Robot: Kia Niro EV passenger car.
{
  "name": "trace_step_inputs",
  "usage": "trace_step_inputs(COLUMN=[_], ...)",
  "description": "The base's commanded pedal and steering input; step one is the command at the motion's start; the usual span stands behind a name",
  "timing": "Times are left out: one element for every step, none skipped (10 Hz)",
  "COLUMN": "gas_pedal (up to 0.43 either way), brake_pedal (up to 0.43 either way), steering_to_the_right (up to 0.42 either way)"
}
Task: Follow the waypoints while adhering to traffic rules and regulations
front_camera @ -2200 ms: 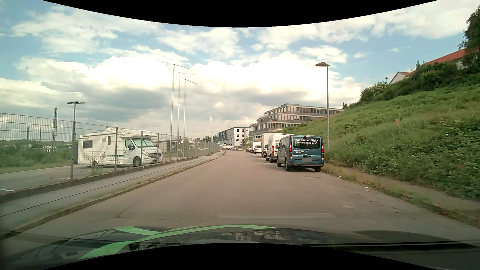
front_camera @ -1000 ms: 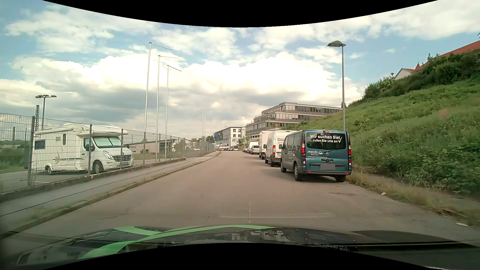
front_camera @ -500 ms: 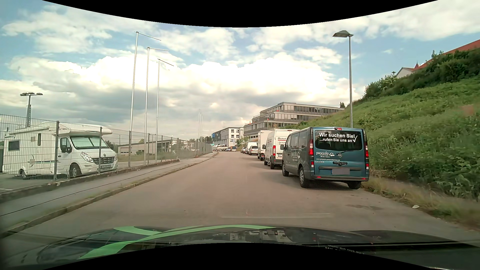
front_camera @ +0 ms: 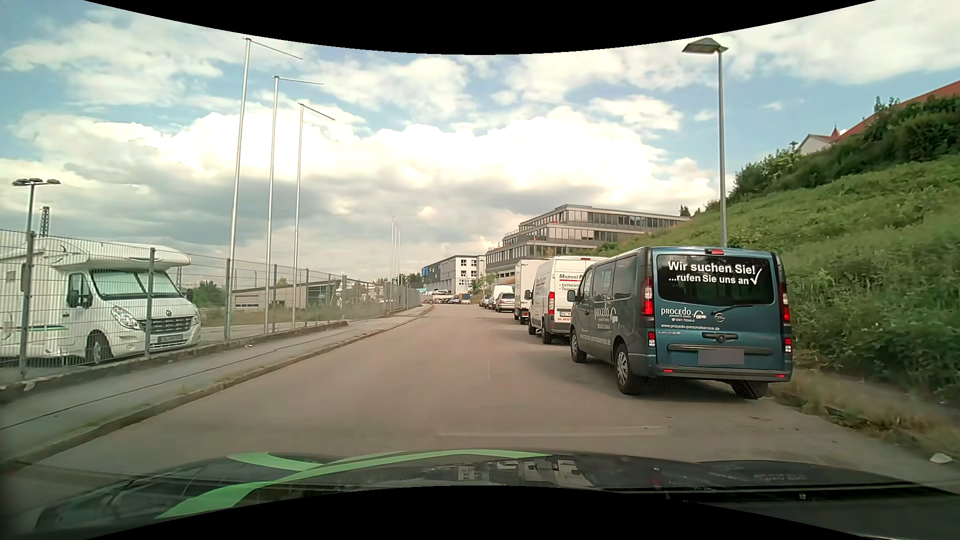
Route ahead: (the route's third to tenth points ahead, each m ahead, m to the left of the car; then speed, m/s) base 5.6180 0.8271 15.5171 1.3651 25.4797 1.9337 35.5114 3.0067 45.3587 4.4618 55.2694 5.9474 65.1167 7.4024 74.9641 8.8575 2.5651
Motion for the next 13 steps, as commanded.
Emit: trace_step_inputs(gas_pedal=[0.000,0.000,0.000,0.000,0.000,0.000,0.000,0.000,0.000,0.000,0.000,0.000,0.000], brake_pedal=[0.159,0.165,0.165,0.140,0.104,0.055,0.055,0.098,0.110,0.134,0.140,0.140,0.140], steering_to_the_right=[0.002,0.000,-0.002,-0.004,-0.004,-0.004,-0.004,-0.004,-0.004,-0.004,-0.004,-0.004,-0.004])
